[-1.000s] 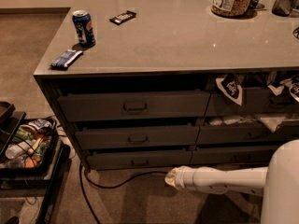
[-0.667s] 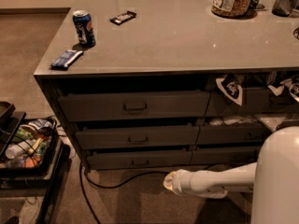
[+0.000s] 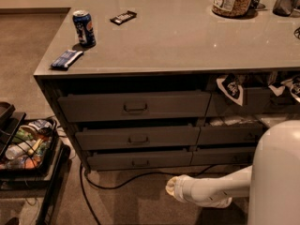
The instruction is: Close bottom drawer
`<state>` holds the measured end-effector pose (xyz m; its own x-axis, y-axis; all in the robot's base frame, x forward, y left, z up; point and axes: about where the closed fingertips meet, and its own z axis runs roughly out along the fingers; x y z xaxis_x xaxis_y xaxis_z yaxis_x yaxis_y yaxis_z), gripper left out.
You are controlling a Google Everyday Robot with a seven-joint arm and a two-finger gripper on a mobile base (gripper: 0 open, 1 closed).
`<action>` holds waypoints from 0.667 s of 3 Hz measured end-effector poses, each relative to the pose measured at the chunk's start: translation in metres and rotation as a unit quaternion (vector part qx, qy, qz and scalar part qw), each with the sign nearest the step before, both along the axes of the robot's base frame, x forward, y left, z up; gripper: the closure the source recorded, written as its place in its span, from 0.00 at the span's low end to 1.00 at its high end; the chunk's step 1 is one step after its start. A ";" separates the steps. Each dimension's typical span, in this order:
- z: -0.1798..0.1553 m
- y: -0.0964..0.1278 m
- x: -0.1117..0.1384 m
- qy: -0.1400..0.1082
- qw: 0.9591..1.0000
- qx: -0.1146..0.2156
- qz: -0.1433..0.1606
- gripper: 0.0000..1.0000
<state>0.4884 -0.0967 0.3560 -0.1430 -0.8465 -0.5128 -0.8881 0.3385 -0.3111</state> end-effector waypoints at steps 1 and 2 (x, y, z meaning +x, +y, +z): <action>0.000 0.000 0.000 0.000 1.000 0.000 0.000 0.58; 0.000 0.000 0.000 0.000 1.000 0.000 0.000 0.35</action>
Offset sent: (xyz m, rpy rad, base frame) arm 0.0000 0.0000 0.0000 0.0000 0.0000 0.0000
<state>0.4884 -0.0967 0.3560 -0.1430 -0.8465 -0.5128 -0.8881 0.3385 -0.3111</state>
